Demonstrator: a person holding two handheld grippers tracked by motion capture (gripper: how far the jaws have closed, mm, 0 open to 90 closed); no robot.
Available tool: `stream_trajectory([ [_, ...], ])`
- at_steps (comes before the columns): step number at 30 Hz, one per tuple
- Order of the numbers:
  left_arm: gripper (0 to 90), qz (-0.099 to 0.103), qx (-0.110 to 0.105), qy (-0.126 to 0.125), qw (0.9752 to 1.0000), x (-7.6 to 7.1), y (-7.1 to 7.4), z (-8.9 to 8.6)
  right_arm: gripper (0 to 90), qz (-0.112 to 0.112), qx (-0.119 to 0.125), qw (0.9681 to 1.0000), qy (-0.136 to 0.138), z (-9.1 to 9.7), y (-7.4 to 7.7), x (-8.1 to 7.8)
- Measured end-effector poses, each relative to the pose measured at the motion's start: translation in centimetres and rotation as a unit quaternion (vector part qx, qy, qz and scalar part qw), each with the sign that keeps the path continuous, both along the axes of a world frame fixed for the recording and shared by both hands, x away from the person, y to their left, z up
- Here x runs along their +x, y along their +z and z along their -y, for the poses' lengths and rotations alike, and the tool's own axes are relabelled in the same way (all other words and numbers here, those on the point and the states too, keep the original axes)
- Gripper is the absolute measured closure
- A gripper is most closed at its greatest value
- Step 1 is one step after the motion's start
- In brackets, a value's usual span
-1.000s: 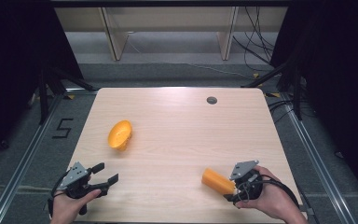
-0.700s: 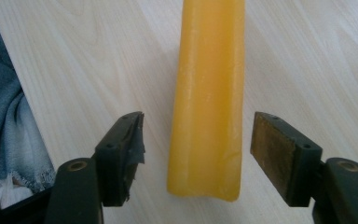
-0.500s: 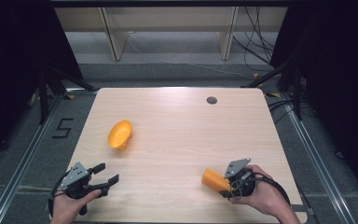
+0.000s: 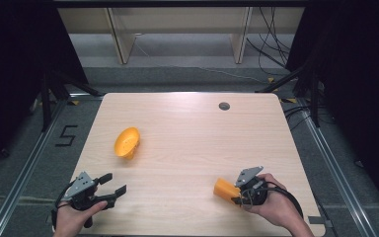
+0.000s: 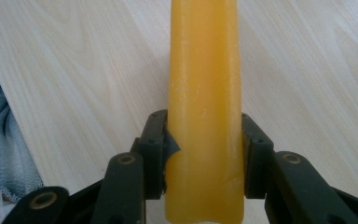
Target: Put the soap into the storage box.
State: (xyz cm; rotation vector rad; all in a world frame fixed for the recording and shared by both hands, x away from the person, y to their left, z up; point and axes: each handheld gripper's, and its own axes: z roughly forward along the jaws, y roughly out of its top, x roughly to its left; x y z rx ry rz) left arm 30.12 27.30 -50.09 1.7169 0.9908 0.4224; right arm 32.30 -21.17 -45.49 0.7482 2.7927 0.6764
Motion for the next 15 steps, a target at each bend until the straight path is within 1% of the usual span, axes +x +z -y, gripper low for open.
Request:
stream_trajectory([
  [1,23.0,0.002,0.003,-0.002,1.0000,0.01,0.02,-0.02,61.5,-0.003,-0.001,1.0000,0.008,0.05,0.07,0.16],
  [2,23.0,0.005,0.006,-0.004,1.0000,0.02,0.03,-0.02,61.6,0.002,-0.003,1.0000,0.006,0.03,0.10,0.16],
  [3,23.0,0.004,0.013,-0.004,0.9999,-0.04,0.10,-0.02,61.6,-0.006,-0.002,1.0000,0.004,0.04,0.12,0.19],
  [5,23.1,0.005,0.007,-0.007,0.9999,-0.02,0.04,0.09,61.7,-0.015,-0.009,0.9997,-0.014,-0.04,0.30,-0.03],
  [6,23.1,0.010,0.001,-0.014,0.9998,0.06,-0.02,0.14,61.7,-0.011,-0.008,0.9998,-0.015,-0.05,0.27,-0.03],
  [7,23.1,0.009,0.003,-0.014,0.9999,0.05,-0.03,0.14,61.8,-0.012,-0.008,0.9998,-0.017,-0.06,0.30,-0.04],
  [8,23.1,0.010,0.004,-0.018,0.9998,0.07,-0.04,0.16,61.8,-0.008,-0.008,0.9998,-0.015,-0.03,0.28,0.01],
  [9,23.1,0.009,0.005,-0.020,0.9997,0.05,-0.02,0.21,61.8,-0.011,-0.006,0.9998,-0.013,0.03,0.32,0.02],
  [10,23.1,0.008,0.002,-0.021,0.9997,0.03,-0.04,0.31,61.8,-0.010,-0.003,0.9999,-0.004,0.08,0.32,0.16],
  [11,23.1,0.009,0.002,-0.024,0.9997,0.03,-0.04,0.36,61.8,-0.016,-0.001,0.9999,-0.005,0.09,0.40,0.11],
  [12,23.0,0.005,0.004,-0.027,0.9996,0.00,0.00,0.40,61.8,-0.019,-0.004,0.9997,-0.013,0.11,0.54,0.04],
  [13,22.8,0.005,0.004,-0.027,0.9996,0.00,0.00,0.40,61.8,-0.019,-0.004,0.9997,-0.013,0.11,0.54,0.04],
  [14,22.6,-0.001,-0.010,-0.032,0.9994,0.01,-0.11,0.58,61.8,-0.023,-0.001,0.9997,0.002,0.12,0.69,0.21],
  [15,22.6,-0.002,-0.010,-0.044,0.9990,0.04,-0.13,0.82,61.8,-0.025,0.000,0.9997,0.001,0.08,0.79,0.20],
])
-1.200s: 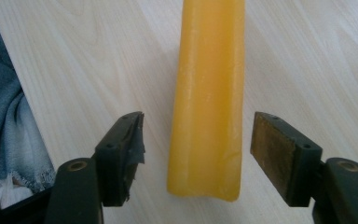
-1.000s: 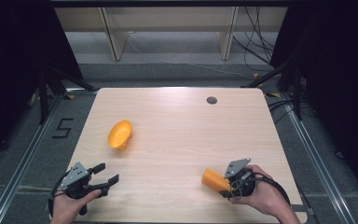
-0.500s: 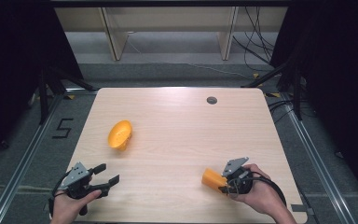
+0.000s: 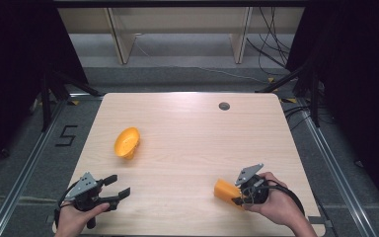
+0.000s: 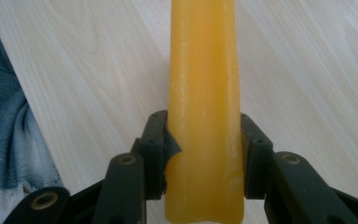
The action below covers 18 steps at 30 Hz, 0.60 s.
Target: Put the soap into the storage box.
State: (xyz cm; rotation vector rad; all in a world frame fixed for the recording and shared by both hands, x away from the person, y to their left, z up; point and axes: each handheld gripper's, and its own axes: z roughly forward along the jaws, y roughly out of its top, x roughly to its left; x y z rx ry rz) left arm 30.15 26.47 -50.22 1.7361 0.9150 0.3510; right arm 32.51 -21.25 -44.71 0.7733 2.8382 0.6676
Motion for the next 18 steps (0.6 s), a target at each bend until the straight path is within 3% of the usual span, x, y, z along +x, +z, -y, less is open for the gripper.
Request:
stream_trajectory([
  [1,22.4,-0.003,-0.003,0.002,1.0000,-0.1,0.0,0.2,61.8,-0.002,-0.001,1.0000,-0.008,-0.1,0.2,0.0],
  [3,22.4,0.003,0.001,-0.007,1.0000,0.0,0.1,0.4,61.9,-0.006,0.001,1.0000,-0.005,-0.2,0.3,0.0],
  [4,22.4,0.000,-0.009,-0.008,0.9999,0.0,0.1,0.5,61.9,-0.007,0.006,0.9999,0.005,-0.3,0.4,0.1],
  [6,22.4,0.004,-0.002,-0.017,0.9998,0.0,0.2,0.6,62.0,-0.009,0.009,0.9999,0.005,-0.6,0.6,0.1],
  [7,22.4,0.001,-0.010,-0.020,0.9997,0.0,0.2,0.9,62.0,-0.008,0.010,0.9999,0.006,-0.7,0.7,0.1],
  [8,22.4,0.007,-0.008,-0.027,0.9996,0.0,0.3,1.0,62.0,-0.006,0.014,0.9997,0.019,-0.8,0.7,0.2],
  [13,22.4,0.016,0.001,-0.045,0.9989,0.2,0.6,1.7,62.1,-0.010,0.018,0.9997,0.015,-1.4,1.1,0.1],
  [15,22.4,0.007,0.000,-0.043,0.9990,0.1,0.4,1.9,62.1,-0.008,0.020,0.9997,0.014,-1.5,1.1,0.1],
  [16,22.4,0.014,0.007,-0.052,0.9985,0.2,0.4,1.8,62.1,-0.008,0.020,0.9997,0.013,-1.5,1.1,0.1],
  [17,22.5,0.019,0.001,-0.049,0.9986,0.2,0.2,1.9,62.1,-0.010,0.022,0.9996,0.014,-1.4,1.1,0.2],
  [18,22.5,0.013,0.007,-0.057,0.9983,0.2,0.2,1.8,62.2,-0.011,0.023,0.9996,0.015,-1.4,1.1,0.2],
])
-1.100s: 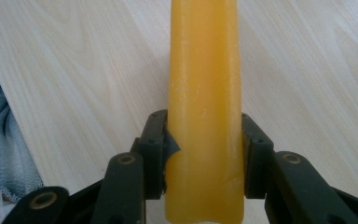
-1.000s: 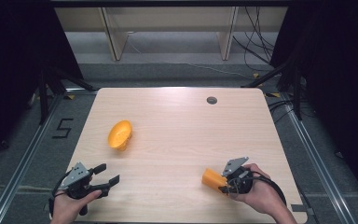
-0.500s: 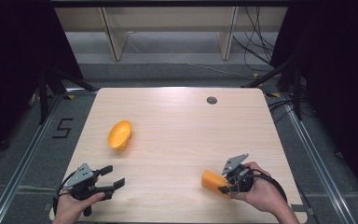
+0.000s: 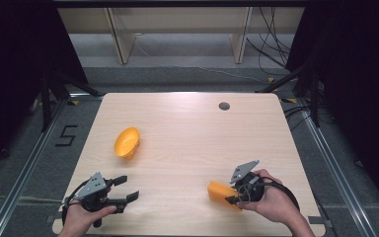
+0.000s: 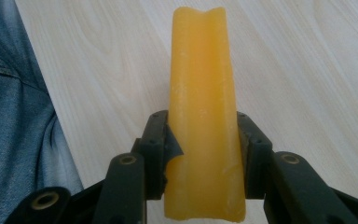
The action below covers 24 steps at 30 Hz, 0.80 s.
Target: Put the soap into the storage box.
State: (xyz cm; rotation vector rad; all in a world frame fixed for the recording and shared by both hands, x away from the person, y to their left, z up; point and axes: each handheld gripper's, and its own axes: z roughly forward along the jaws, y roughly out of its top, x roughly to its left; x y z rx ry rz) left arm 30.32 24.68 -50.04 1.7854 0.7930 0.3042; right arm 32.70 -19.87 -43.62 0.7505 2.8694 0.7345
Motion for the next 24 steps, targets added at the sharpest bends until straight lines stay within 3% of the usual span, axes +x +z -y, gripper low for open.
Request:
stream_trajectory([
  [2,22.5,-0.005,-0.008,0.015,0.9998,-0.2,-0.1,0.2,62.2,0.000,-0.001,1.0000,-0.007,0.0,0.0,-0.1],
  [5,22.5,-0.003,-0.004,0.003,1.0000,-0.1,0.0,0.0,62.2,-0.005,-0.006,0.9997,-0.025,0.0,0.2,-0.2],
  [6,22.5,0.000,-0.002,-0.001,1.0000,0.0,0.1,0.1,62.2,-0.001,0.006,0.9999,-0.013,0.0,0.2,-0.1],
  [8,22.5,-0.006,-0.007,0.000,1.0000,-0.1,0.2,0.4,62.2,-0.005,0.018,0.9997,-0.016,-0.1,0.6,-0.2],
  [9,22.5,-0.006,-0.007,0.000,1.0000,-0.1,0.2,0.4,62.3,0.004,0.025,0.9997,-0.006,-0.1,0.7,0.0],
  [15,22.6,0.003,0.008,-0.030,0.9995,0.2,1.0,2.0,62.2,0.005,0.044,0.9990,0.000,-0.8,1.4,0.0],
  [16,22.6,0.003,0.008,-0.030,0.9995,0.2,1.0,2.0,62.2,0.010,0.046,0.9988,0.011,-1.0,1.4,0.1],
  [18,22.4,0.017,0.012,-0.067,0.9975,0.7,1.5,3.3,62.2,0.010,0.045,0.9987,0.023,-1.3,1.6,0.3],
  [21,22.4,0.018,0.019,-0.096,0.9951,1.0,2.1,4.7,62.2,0.006,0.046,0.9986,0.025,-1.8,1.8,0.2],
  [24,22.4,0.022,0.023,-0.124,0.9918,1.5,2.7,6.2,62.2,0.018,0.049,0.9979,0.039,-2.3,2.0,0.3],
])
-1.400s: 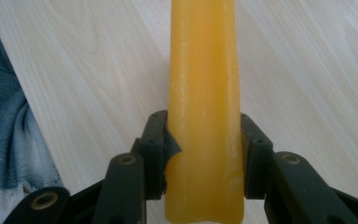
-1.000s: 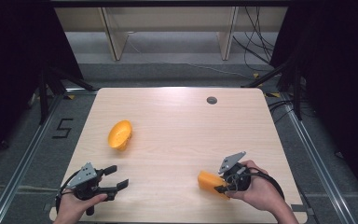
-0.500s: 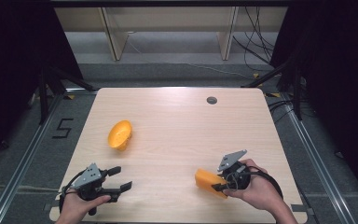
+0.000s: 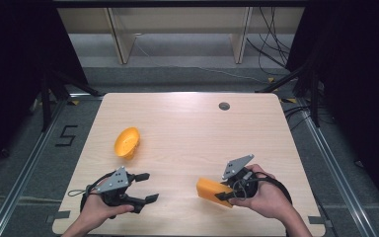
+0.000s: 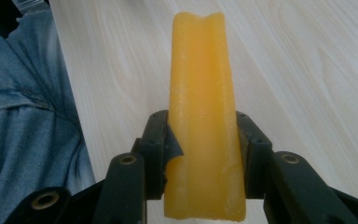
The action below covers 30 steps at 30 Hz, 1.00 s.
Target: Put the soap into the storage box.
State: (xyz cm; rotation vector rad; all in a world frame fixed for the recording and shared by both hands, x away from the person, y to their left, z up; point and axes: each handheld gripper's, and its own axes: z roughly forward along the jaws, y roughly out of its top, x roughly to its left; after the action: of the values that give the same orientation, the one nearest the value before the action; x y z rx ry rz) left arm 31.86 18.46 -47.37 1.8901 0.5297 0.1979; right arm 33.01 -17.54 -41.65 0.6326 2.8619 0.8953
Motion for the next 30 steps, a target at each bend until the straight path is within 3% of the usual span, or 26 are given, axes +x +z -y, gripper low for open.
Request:
stream_trajectory([
  [6,22.4,0.008,0.012,-0.047,0.9988,0.9,0.2,2.8,62.2,-0.003,0.013,0.9995,0.028,-1.0,0.9,0.1],
  [8,22.3,0.007,0.017,-0.054,0.9984,1.0,0.1,3.6,62.2,-0.001,0.016,0.9995,0.025,-1.3,1.2,0.0],
  [9,22.3,0.016,0.021,-0.062,0.9977,1.2,0.0,3.9,62.2,-0.001,0.016,0.9995,0.027,-1.5,1.3,0.0],
  [11,22.3,0.020,0.022,-0.070,0.9971,1.4,0.0,4.3,62.2,0.007,0.020,0.9989,0.042,-1.8,1.4,0.1],
  [13,22.3,0.010,0.017,-0.072,0.9972,1.4,0.0,4.5,62.2,0.003,0.020,0.9991,0.037,-2.1,1.6,0.0],
  [16,23.5,0.024,0.017,-0.090,0.9955,1.6,0.0,4.9,62.2,0.006,0.020,0.9980,0.059,-2.9,1.7,0.0],
  [17,23.7,0.019,0.018,-0.087,0.9959,1.4,0.0,5.0,62.2,0.008,0.022,0.9978,0.062,-3.2,1.7,0.0],
  [19,23.9,0.023,0.020,-0.098,0.9948,1.5,-0.1,5.2,62.2,0.004,0.022,0.9981,0.058,-3.5,1.8,-0.1],
  [24,23.9,0.024,0.021,-0.115,0.9929,1.3,-0.1,5.4,62.2,0.009,0.021,0.9967,0.078,-4.2,1.9,-0.1],
  [28,23.8,0.031,0.024,-0.136,0.9899,1.2,0.0,5.7,62.2,0.007,0.019,0.9963,0.083,-4.6,1.9,0.0],
  [30,24.7,0.033,0.020,-0.137,0.9899,1.1,0.0,5.9,62.2,0.005,0.019,0.9963,0.083,-4.8,1.9,-0.1],
])
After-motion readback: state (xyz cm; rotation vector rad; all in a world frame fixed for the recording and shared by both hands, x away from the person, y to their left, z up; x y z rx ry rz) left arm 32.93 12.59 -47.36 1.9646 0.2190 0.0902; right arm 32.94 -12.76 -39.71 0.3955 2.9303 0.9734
